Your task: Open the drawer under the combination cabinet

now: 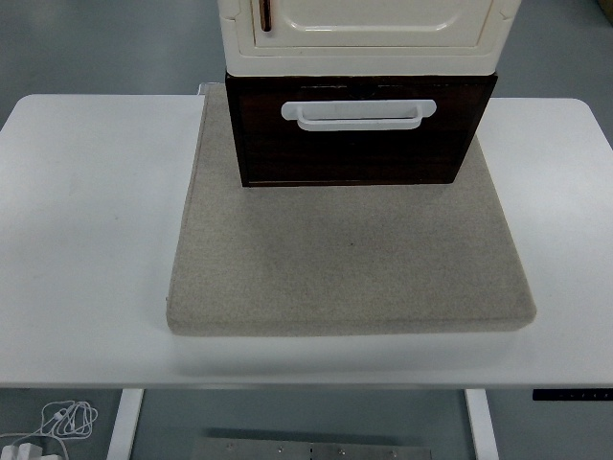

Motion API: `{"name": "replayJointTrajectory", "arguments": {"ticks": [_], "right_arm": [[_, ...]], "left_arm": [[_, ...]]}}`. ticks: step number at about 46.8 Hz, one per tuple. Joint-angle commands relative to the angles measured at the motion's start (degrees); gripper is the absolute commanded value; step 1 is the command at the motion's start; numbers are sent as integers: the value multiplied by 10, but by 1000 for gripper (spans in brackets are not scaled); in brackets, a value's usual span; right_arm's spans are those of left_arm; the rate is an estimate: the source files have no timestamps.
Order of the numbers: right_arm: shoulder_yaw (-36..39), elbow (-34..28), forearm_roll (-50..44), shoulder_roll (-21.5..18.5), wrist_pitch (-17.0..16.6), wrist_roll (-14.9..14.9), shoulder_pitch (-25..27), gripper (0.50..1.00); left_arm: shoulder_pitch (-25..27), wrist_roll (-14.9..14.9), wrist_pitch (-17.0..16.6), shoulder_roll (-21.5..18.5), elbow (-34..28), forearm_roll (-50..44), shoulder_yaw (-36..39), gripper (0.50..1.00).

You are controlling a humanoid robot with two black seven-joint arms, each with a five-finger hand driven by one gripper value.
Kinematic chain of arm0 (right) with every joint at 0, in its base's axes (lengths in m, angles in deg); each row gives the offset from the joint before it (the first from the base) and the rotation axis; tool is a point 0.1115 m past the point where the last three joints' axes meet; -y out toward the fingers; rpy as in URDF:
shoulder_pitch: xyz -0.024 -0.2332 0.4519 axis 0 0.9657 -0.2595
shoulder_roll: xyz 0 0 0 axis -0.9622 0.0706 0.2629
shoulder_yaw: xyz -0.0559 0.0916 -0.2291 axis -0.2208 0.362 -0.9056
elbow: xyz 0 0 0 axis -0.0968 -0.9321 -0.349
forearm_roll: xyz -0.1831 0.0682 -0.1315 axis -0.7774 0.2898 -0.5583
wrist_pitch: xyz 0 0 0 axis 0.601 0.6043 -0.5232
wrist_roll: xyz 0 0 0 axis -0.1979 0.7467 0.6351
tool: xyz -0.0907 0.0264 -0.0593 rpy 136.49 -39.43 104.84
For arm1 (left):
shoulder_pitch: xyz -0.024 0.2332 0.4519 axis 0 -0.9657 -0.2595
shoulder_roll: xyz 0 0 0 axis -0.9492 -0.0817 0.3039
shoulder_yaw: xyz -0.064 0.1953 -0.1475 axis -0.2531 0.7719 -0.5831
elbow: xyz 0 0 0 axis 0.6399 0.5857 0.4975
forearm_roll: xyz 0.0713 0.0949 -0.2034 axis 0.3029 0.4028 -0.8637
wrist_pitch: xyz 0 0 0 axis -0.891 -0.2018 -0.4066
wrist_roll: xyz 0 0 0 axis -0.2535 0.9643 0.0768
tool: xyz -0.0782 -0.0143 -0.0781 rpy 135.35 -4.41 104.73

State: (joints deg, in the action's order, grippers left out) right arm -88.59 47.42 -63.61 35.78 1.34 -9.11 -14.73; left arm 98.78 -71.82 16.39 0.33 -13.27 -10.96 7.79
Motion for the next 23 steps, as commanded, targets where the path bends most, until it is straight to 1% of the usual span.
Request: {"name": "replayJointTrajectory", "arguments": {"ticks": [1,11,23], "right_arm": [[0,0,0,0,0,0,0,928],[0,0,1,0,0,0,0,928],[0,0,0,0,0,0,0,928]], "left_arm": [[17,0,0,0,-21,6,29,1000],[66,0,-2,0,-61,7,99,1000],[125,14,-3,1,-114,8,209,1000]]}}
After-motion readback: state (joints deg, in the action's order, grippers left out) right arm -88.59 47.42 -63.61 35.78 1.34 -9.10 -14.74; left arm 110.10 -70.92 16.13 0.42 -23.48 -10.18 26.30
